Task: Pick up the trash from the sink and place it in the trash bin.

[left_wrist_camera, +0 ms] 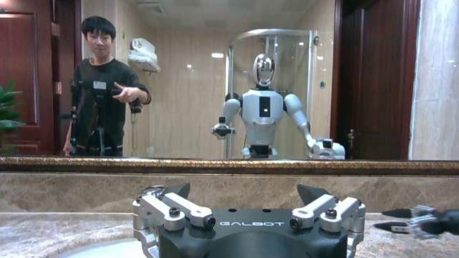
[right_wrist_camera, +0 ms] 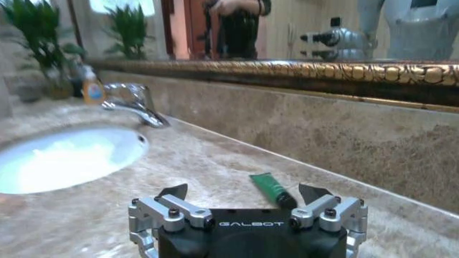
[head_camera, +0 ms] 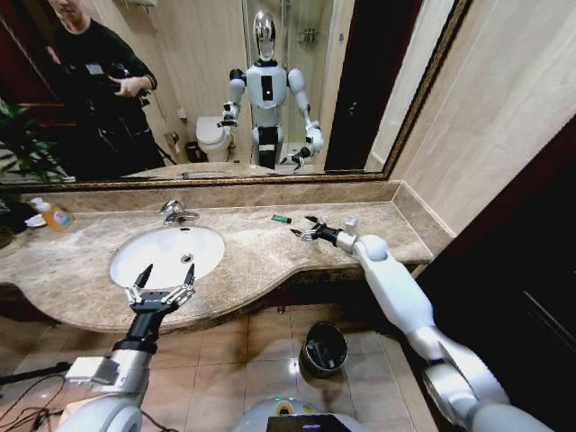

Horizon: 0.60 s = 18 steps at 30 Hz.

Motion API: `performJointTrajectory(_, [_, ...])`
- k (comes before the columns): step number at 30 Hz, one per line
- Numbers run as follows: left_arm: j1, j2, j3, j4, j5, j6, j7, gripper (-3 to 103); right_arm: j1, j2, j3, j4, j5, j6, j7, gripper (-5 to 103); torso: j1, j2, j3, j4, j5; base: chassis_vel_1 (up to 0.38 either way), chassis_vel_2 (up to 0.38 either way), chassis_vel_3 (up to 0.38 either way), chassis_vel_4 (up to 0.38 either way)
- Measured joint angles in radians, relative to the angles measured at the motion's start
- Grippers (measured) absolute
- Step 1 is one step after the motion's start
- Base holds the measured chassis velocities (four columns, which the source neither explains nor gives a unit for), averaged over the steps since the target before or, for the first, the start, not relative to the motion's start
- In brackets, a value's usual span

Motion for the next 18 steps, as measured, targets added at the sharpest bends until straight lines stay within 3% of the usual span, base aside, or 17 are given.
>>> performJointTrajectory(7, [0.0,0.0,0.0,0.0,0.0,0.0,0.0,100,0.164,0.061,-0.057,-0.245,-0.075,0.062,-0.015,100,0.0,0.0,0.0,0.0,-0.0001,0.0,0.0,0.0,0.0])
performJointTrajectory(18, [0.0,0.0,0.0,0.0,0.0,0.0,0.0,100,0.23,0.113,-0.082,-0.373,-0.109,0.052,0.004,102,0.0,0.0,0.0,-0.0001,0.0,0.0,0.0,0.0,0.0])
